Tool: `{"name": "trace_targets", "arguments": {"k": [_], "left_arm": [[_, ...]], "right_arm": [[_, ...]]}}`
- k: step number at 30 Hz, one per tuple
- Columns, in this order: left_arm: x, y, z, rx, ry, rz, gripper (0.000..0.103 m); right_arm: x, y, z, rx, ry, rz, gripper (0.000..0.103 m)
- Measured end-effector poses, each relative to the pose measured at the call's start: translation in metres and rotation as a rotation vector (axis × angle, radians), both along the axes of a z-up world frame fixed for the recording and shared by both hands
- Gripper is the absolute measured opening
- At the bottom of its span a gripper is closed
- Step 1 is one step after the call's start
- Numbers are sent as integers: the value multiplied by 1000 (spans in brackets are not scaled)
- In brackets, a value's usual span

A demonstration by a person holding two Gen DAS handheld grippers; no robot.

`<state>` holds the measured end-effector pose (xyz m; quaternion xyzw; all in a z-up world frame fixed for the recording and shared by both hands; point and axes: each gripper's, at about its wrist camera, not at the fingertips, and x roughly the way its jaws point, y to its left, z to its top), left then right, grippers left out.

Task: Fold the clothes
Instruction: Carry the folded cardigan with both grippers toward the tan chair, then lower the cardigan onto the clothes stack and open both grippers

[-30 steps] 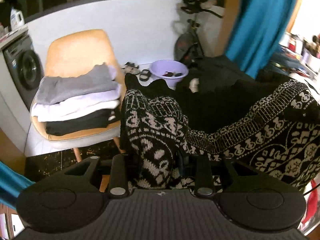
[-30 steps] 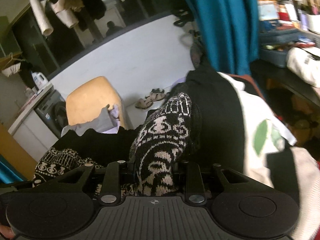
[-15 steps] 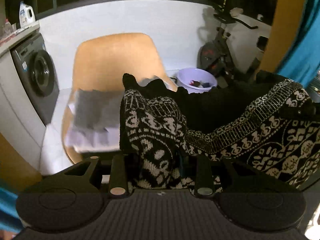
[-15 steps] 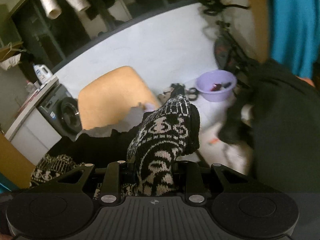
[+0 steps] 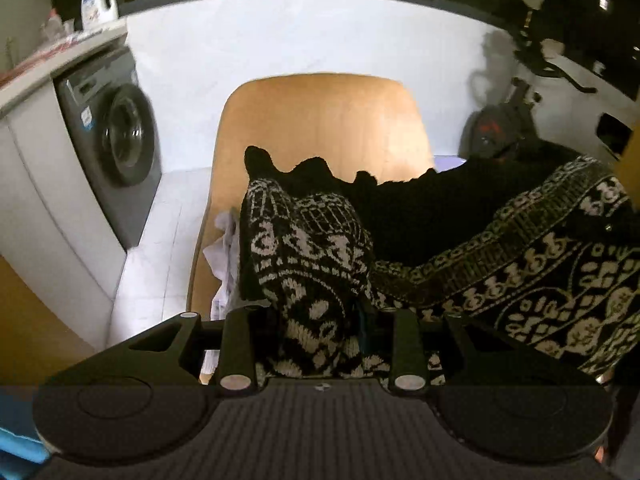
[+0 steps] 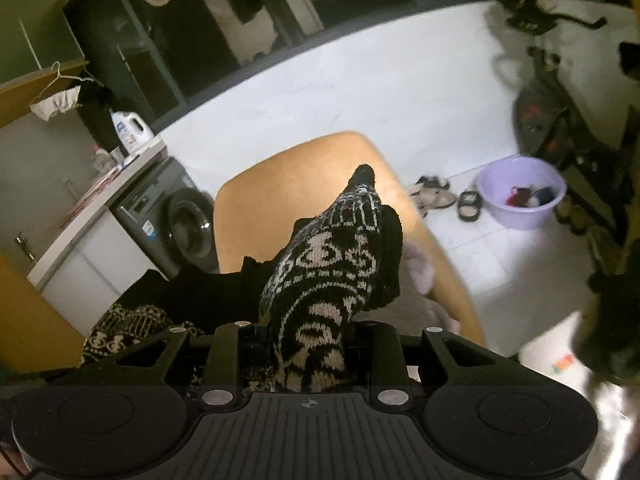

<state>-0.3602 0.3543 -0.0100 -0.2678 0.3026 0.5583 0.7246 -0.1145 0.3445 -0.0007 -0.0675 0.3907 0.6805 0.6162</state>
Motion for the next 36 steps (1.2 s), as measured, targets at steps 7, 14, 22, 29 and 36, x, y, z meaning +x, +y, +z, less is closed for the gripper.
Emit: {"name": "trace_targets", "arguments": {"k": [7, 14, 22, 29, 36], "left_arm": [[1, 90, -21, -85, -20, 89, 32], [1, 163, -48, -130, -10, 158, 32], [-9, 224, -132, -229, 131, 206, 35], [-8, 225, -143, -256, 222, 145, 73], [-21, 201, -129, -253, 236, 122, 87]], "right_arm": [[21, 111, -27, -89, 14, 58, 24], [43, 210, -56, -159, 4, 74, 24], [37, 292, -147, -322, -64, 68, 24], [25, 321, -207, -403, -227, 108, 38], [61, 287, -186, -432, -115, 12, 66]]}}
